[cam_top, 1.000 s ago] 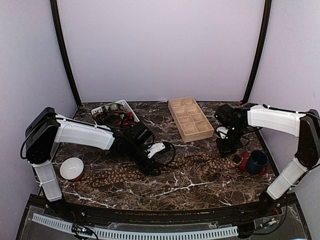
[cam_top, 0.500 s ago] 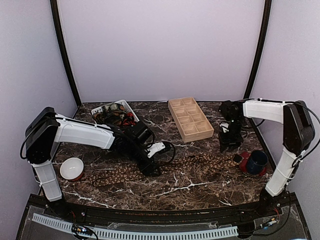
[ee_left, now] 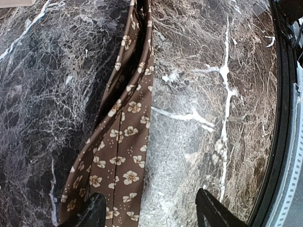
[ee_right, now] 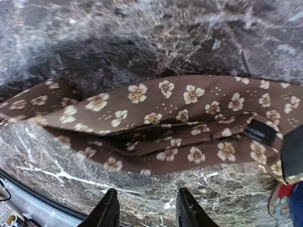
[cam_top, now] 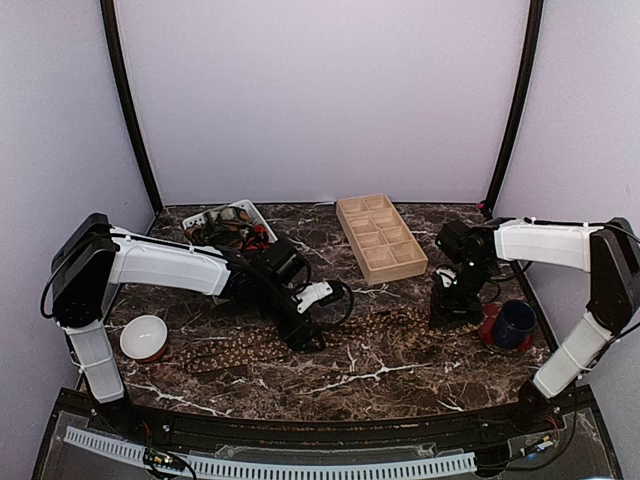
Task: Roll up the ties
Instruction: Flatten out the tie at the center of the board.
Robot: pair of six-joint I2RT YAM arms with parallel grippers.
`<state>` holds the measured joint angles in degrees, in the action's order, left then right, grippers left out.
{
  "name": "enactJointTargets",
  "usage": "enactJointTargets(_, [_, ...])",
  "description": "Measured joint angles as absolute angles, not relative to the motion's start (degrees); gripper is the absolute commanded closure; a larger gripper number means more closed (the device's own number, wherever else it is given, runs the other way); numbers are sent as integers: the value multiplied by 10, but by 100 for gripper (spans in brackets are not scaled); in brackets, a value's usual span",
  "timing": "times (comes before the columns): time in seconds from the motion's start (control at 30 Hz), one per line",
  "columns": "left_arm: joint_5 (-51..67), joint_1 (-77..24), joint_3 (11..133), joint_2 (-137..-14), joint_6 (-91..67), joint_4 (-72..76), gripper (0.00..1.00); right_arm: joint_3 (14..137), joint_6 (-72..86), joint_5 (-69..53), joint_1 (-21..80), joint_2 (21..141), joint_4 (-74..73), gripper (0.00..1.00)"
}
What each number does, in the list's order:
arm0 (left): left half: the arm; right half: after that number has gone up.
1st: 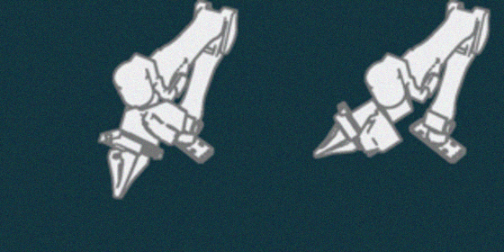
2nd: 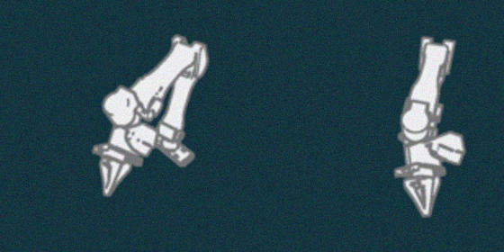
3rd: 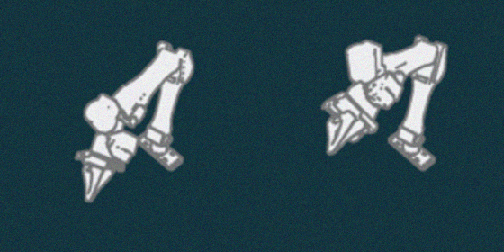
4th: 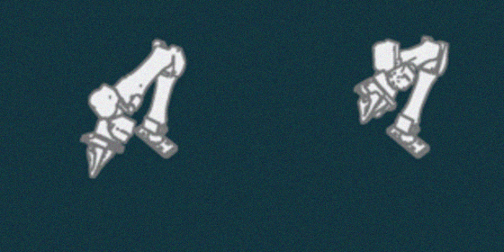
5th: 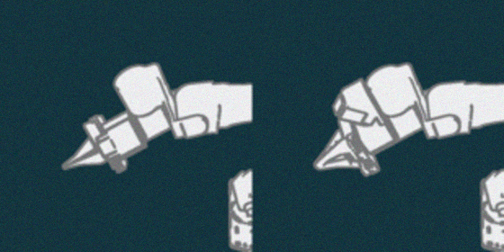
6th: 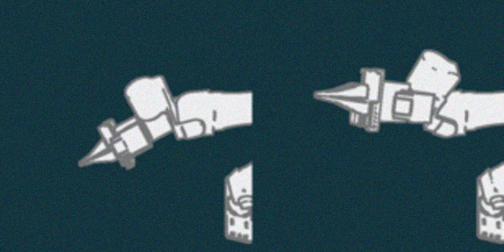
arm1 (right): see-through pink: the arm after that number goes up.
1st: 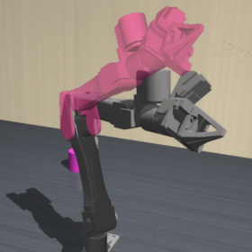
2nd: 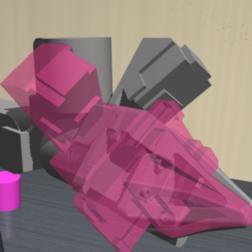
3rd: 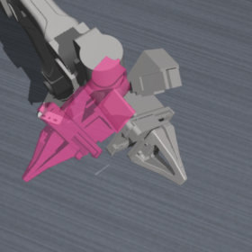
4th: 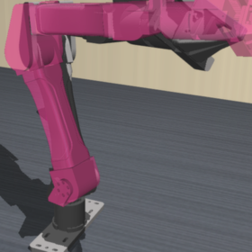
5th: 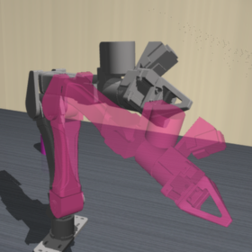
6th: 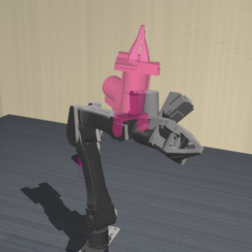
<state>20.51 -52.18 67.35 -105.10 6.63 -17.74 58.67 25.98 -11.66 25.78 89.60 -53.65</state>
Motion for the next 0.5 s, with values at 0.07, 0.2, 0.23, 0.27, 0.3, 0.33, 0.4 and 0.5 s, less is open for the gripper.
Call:
enactJointTargets(0.07, [206,-518,676,-1054,63,-177,32,579,269,-119,263,914,-526,59])
enactJointTargets(0.2, [209,-510,679,-1067,53,-180,33,587,273,-107,263,978,-494,61])
enactJointTargets(0.23, [210,-507,679,-1069,52,-181,33,595,272,-104,261,996,-497,61])
enactJointTargets(0.27, [211,-502,679,-1071,50,-183,34,610,270,-100,260,1007,-497,61])
enactJointTargets(0.3, [212,-499,679,-1072,49,-185,34,623,267,-98,258,1017,-495,62])
enactJointTargets(0.33, [213,-495,679,-1072,47,-188,35,637,262,-95,254,1028,-493,62])
enactJointTargets(0.4, [215,-489,679,-1072,46,-194,35,656,253,-93,243,1043,-493,62])
enactJointTargets(0.5, [216,-480,677,-1072,45,-204,36,677,235,-89,216,1058,-495,62])
